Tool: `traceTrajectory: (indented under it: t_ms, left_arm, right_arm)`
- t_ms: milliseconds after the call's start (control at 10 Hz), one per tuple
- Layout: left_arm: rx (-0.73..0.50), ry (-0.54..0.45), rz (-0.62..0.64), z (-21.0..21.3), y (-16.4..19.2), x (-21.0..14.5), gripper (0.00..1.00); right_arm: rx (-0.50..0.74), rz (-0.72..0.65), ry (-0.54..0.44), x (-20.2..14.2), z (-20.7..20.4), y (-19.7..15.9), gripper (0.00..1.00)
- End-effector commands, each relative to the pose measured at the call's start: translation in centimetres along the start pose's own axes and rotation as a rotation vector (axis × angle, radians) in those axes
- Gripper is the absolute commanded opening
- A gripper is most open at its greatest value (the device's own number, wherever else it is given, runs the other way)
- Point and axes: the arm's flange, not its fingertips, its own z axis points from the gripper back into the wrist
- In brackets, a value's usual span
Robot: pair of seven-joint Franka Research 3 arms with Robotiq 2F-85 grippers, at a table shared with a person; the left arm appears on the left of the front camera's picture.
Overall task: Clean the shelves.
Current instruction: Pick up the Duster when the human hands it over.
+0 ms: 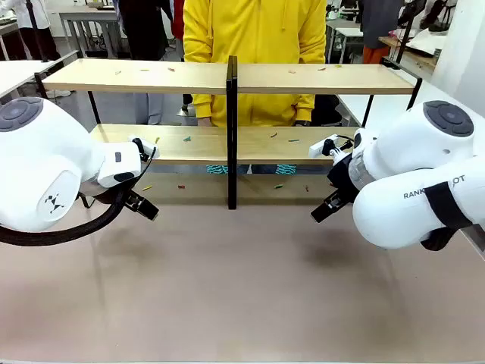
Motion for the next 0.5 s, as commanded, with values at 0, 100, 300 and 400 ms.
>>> traceTrajectory:
  t_ms: [0,100,300,400]
  left_arm:
    - [0.0,0.0,0.0,0.01,0.0,0.0,1.0]
    - [0.0,0.0,0.0,0.01,0.0,0.0,1.0]
    - [0.0,0.0,0.0,0.01,0.0,0.0,1.0]
    - [0.0,0.0,0.0,0.01,0.0,0.0,1.0]
  right_arm:
    - [0.0,0.0,0.0,0.01,0.0,0.0,1.0]
    - [0.0,0.0,0.0,0.01,0.0,0.0,1.0]
    - [0.0,0.0,0.0,0.01,0.0,0.0,1.0]
    - [0.0,0.0,0.0,0.01,0.0,0.0,1.0]
